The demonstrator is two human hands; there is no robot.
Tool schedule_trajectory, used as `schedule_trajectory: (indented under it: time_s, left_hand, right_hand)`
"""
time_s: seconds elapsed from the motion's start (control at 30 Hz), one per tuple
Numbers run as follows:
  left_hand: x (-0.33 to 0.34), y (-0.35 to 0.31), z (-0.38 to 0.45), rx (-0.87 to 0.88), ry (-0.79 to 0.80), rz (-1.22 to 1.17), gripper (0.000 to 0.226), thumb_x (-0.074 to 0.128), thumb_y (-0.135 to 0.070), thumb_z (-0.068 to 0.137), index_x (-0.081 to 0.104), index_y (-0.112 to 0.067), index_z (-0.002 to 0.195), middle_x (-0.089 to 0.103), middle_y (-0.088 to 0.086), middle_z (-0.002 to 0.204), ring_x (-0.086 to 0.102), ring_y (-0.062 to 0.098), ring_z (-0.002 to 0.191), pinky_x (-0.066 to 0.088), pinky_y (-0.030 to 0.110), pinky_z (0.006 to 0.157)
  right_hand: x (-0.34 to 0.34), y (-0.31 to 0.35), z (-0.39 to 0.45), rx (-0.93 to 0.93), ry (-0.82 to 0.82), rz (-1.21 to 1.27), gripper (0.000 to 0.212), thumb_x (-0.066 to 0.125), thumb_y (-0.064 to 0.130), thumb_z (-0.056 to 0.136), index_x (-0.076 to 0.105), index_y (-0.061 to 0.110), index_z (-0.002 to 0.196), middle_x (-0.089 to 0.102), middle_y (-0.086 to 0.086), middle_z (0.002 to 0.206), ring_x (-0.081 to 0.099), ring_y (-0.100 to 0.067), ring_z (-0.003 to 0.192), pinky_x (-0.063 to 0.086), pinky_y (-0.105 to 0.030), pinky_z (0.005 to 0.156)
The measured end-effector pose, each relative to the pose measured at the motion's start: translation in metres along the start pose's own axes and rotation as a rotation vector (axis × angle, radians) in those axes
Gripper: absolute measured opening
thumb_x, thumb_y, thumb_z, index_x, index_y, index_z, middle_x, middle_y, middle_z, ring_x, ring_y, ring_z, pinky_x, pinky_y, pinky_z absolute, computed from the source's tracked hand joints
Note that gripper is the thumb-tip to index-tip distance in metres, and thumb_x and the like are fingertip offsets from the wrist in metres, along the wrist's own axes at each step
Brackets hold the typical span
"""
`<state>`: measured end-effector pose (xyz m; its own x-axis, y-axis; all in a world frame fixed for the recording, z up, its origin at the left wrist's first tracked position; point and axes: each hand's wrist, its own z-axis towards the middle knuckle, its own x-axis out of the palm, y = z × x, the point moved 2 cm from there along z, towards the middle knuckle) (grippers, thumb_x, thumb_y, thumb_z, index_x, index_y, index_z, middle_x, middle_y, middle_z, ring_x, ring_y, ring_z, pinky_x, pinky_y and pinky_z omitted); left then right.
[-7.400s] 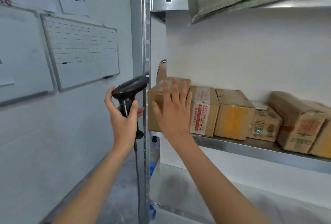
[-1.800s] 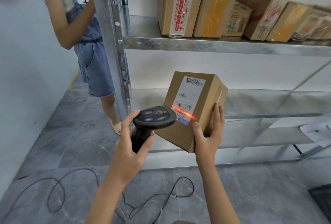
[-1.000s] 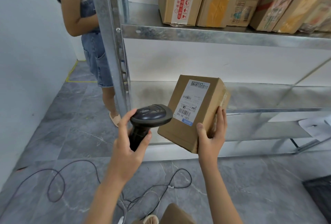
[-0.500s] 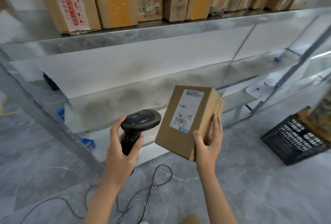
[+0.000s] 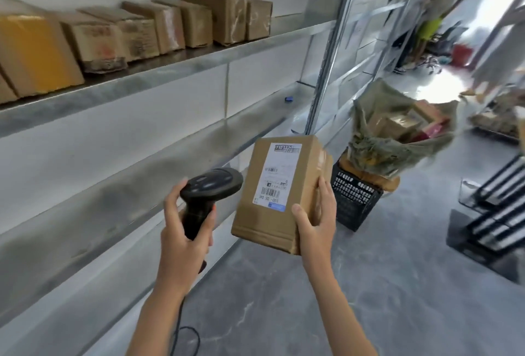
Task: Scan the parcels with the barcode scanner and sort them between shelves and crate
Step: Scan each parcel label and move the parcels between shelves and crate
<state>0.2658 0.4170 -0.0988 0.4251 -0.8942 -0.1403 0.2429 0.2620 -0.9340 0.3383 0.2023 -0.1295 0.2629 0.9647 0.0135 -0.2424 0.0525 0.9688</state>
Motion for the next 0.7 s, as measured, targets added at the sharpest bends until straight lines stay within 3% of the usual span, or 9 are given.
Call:
schedule_trajectory:
  time_s: [0.27, 0.37, 0.5, 0.6, 0.7]
  left_hand:
    - [0.139, -0.012, 0.088, 0.066, 0.145, -0.110, 0.069, 0.065, -0.011, 0.095, 0.034, -0.061, 0.132, 0.064, 0.007, 0.076, 0.055, 0.024, 0.051, 0.048, 0.039, 0.048]
    - [0.181, -0.009, 0.121, 0.081, 0.190, -0.137, 0.067, 0.066, -0.012, 0.095, 0.033, -0.053, 0.137, 0.067, 0.007, 0.086, 0.057, 0.025, 0.054, 0.051, 0.041, 0.051]
    - [0.234, 0.005, 0.171, 0.097, 0.223, -0.165, 0.067, 0.067, -0.011, 0.094, 0.035, -0.055, 0.134, 0.067, 0.009, 0.100, 0.058, 0.025, 0.054, 0.053, 0.041, 0.054]
    - [0.274, 0.016, 0.214, 0.090, 0.252, -0.204, 0.068, 0.067, -0.011, 0.094, 0.036, -0.059, 0.131, 0.069, 0.003, 0.094, 0.057, 0.021, 0.052, 0.051, 0.036, 0.052]
    - [0.316, 0.021, 0.261, 0.077, 0.302, -0.233, 0.065, 0.066, -0.010, 0.095, 0.036, -0.051, 0.135, 0.068, -0.002, 0.086, 0.057, 0.020, 0.051, 0.051, 0.036, 0.052]
  right_hand:
    - [-0.065, -0.009, 0.111, -0.027, -0.137, -0.031, 0.079, 0.068, 0.050, 0.071, 0.041, 0.049, 0.145, 0.032, 0.023, 0.156, 0.032, 0.002, 0.142, 0.033, -0.049, 0.118]
    - [-0.076, -0.019, 0.149, -0.028, -0.171, -0.041, 0.079, 0.068, 0.051, 0.071, 0.041, 0.050, 0.145, 0.032, 0.023, 0.155, 0.033, 0.001, 0.142, 0.035, -0.049, 0.117]
    - [-0.085, -0.039, 0.206, -0.013, -0.215, -0.064, 0.080, 0.067, 0.053, 0.069, 0.041, 0.051, 0.144, 0.032, 0.024, 0.155, 0.032, 0.003, 0.141, 0.034, -0.047, 0.118]
    - [-0.088, -0.053, 0.253, -0.018, -0.239, -0.086, 0.080, 0.067, 0.055, 0.069, 0.041, 0.051, 0.144, 0.032, 0.024, 0.154, 0.032, 0.006, 0.140, 0.034, -0.045, 0.118]
    - [-0.094, -0.063, 0.299, -0.012, -0.271, -0.104, 0.082, 0.066, 0.055, 0.068, 0.041, 0.047, 0.146, 0.033, 0.023, 0.155, 0.031, 0.007, 0.140, 0.033, -0.043, 0.118]
